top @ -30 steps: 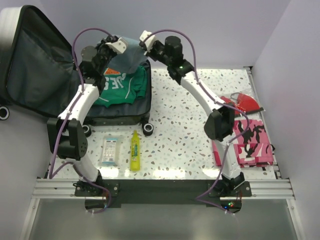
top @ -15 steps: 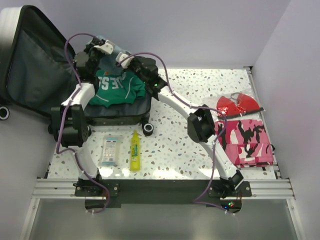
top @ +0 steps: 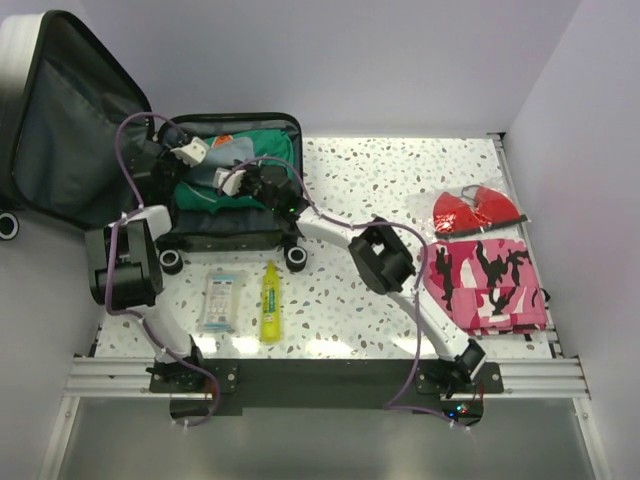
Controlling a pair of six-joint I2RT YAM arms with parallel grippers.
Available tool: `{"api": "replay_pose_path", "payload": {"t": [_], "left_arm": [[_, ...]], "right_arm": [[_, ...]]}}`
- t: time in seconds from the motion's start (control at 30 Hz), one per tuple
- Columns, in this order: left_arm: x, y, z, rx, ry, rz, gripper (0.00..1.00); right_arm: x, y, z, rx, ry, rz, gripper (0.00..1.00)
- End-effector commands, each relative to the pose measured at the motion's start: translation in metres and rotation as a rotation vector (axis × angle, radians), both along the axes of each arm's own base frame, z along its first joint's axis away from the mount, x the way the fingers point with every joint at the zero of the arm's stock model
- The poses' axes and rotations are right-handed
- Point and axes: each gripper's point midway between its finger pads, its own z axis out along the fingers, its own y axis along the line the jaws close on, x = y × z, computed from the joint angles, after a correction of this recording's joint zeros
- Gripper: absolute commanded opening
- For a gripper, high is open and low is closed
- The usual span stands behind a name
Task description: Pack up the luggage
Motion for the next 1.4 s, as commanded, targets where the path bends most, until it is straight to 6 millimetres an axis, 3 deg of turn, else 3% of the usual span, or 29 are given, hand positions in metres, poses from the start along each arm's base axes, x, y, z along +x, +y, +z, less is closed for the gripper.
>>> {"api": "replay_pose_path", "payload": {"t": [0.0, 0.03, 0.07, 0.1, 0.17, 0.2, 0.3, 0.33, 0.4, 0.43, 0.63, 0.73, 0.83, 0.87, 0.97, 1.03, 1.1, 1.13, 1.3, 1.37], "left_arm": [[-0.027, 0.020, 0.111, 0.043, -0.232, 0.068, 0.00], [-0.034, 0.016, 0.128, 0.027, -0.258, 0.059, 0.00], [-0.037, 0.015, 0.130, 0.012, -0.241, 0.052, 0.00], [-0.044, 0.009, 0.146, 0.013, -0.265, 0.031, 0.00], [-0.052, 0.006, 0.155, 0.001, -0.266, 0.021, 0.00], [-0.060, 0.001, 0.170, 0.004, -0.290, 0.007, 0.00], [-0.071, -0.005, 0.175, 0.001, -0.273, -0.009, 0.00], [-0.079, -0.007, 0.185, 0.014, -0.284, -0.010, 0.00], [-0.090, -0.012, 0.182, 0.029, -0.246, -0.026, 0.00], [-0.094, -0.012, 0.181, 0.040, -0.237, -0.023, 0.00], [-0.118, -0.018, 0.158, 0.046, -0.116, -0.032, 0.00], [-0.125, -0.022, 0.137, 0.032, -0.045, -0.046, 0.00], [-0.129, -0.020, 0.121, 0.013, 0.011, -0.029, 0.00], [-0.129, -0.019, 0.115, 0.010, 0.029, -0.023, 0.00], [-0.128, -0.014, 0.101, 0.004, 0.064, 0.004, 0.00], [-0.123, -0.008, 0.092, -0.009, 0.088, 0.032, 0.00], [-0.116, -0.004, 0.087, -0.021, 0.101, 0.044, 0.00], [-0.113, -0.004, 0.087, -0.029, 0.100, 0.045, 0.00], [-0.099, 0.001, 0.081, -0.044, 0.102, 0.052, 0.00], [-0.093, 0.006, 0.084, -0.044, 0.086, 0.070, 0.00]], "right_arm": [[-0.007, -0.030, 0.114, 0.141, -0.129, -0.019, 0.00], [-0.013, -0.031, 0.122, 0.147, -0.133, -0.004, 0.00], [-0.018, -0.037, 0.141, 0.169, -0.144, -0.001, 0.00], [-0.022, -0.038, 0.140, 0.163, -0.135, 0.004, 0.00], [-0.028, -0.043, 0.153, 0.179, -0.140, 0.010, 0.00], [-0.034, -0.050, 0.167, 0.191, -0.147, 0.009, 0.00], [-0.048, -0.060, 0.191, 0.209, -0.141, 0.033, 0.00], [-0.053, -0.061, 0.195, 0.206, -0.136, 0.045, 0.00], [-0.063, -0.060, 0.188, 0.171, -0.110, 0.088, 0.00], [-0.070, -0.064, 0.201, 0.172, -0.113, 0.099, 0.00], [-0.100, -0.064, 0.168, 0.049, 0.032, 0.220, 0.00], [-0.114, -0.065, 0.153, 0.012, 0.135, 0.265, 0.00], [-0.119, -0.065, 0.134, -0.012, 0.231, 0.283, 0.00], [-0.122, -0.062, 0.119, -0.031, 0.284, 0.297, 0.00], [-0.122, -0.058, 0.105, -0.050, 0.362, 0.316, 0.00], [-0.115, -0.053, 0.093, -0.051, 0.383, 0.304, 0.00], [-0.104, -0.050, 0.095, -0.030, 0.372, 0.266, 0.00], [-0.097, -0.047, 0.084, -0.032, 0.383, 0.249, 0.00], [-0.069, -0.044, 0.089, 0.012, 0.357, 0.172, 0.00], [-0.060, -0.041, 0.081, 0.010, 0.345, 0.155, 0.00]]}}
